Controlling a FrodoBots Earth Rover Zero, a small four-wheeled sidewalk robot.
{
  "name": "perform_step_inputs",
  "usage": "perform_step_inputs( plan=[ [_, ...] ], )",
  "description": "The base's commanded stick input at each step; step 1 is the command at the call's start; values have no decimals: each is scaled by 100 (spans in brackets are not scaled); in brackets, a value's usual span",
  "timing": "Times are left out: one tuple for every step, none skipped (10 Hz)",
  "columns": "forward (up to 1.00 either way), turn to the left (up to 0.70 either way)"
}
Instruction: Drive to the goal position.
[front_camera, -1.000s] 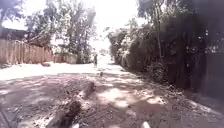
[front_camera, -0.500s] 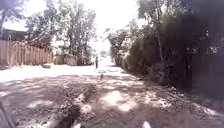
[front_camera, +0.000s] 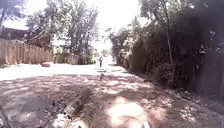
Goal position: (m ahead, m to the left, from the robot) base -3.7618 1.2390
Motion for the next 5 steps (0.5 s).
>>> perform_step_inputs(
  plan=[
    [0,0],
    [10,0],
    [23,0],
    [70,0],
    [70,0]
  ],
)
